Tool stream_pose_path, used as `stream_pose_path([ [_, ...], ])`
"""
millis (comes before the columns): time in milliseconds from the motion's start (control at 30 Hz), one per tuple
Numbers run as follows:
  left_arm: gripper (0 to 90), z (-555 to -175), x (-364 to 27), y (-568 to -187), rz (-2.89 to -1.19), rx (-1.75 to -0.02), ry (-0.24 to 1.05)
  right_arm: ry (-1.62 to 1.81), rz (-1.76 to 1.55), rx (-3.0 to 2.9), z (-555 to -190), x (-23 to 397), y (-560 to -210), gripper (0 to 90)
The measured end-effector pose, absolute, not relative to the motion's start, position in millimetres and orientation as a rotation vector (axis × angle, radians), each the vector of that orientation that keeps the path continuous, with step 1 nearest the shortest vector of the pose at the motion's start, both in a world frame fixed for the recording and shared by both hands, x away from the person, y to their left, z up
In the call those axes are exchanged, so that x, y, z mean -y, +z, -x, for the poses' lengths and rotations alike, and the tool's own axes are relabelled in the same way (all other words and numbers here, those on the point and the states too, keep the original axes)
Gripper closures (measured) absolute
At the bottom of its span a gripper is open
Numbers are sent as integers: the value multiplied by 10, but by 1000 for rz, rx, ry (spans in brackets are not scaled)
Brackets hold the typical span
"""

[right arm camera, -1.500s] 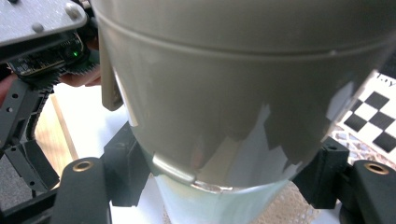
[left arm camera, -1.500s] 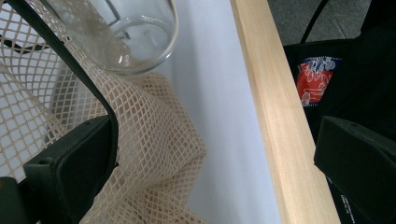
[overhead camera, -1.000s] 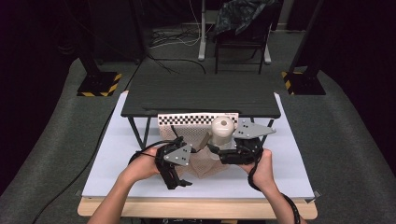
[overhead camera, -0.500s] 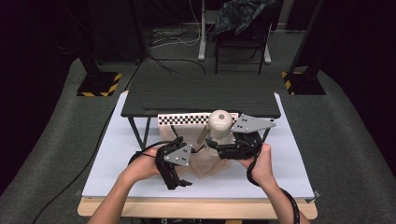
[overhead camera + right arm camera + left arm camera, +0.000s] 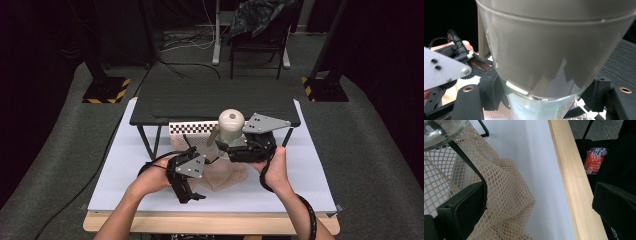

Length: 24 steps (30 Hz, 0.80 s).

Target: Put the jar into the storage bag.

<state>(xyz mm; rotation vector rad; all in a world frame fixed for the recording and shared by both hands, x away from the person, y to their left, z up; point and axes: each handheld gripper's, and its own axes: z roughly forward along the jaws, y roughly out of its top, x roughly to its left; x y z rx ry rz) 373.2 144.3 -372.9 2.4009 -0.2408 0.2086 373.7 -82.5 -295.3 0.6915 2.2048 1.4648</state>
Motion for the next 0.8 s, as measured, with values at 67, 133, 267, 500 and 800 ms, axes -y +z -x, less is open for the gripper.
stream_pose_path([
  [67, 0, -3733, -1446, -3725, -2399, 243, 203, 1463, -691, -2204, -3751, 807, -2948, 293],
  [133, 0, -3734, -1447, -3726, -2399, 241, 199, 1464, -689, -2202, -3764, 793, -2945, 292],
  [267, 0, -3735, -1442, -3725, -2401, 242, 202, 1462, -697, -2202, -3806, 766, -2959, 292],
  [500, 0, -3737, -1432, -3718, -2398, 244, 198, 1456, -719, -2198, -3897, 728, -3006, 293],
  [800, 0, -3735, -1432, -3699, -2397, 257, 200, 1457, -743, -2197, -4007, 654, -3070, 292],
])
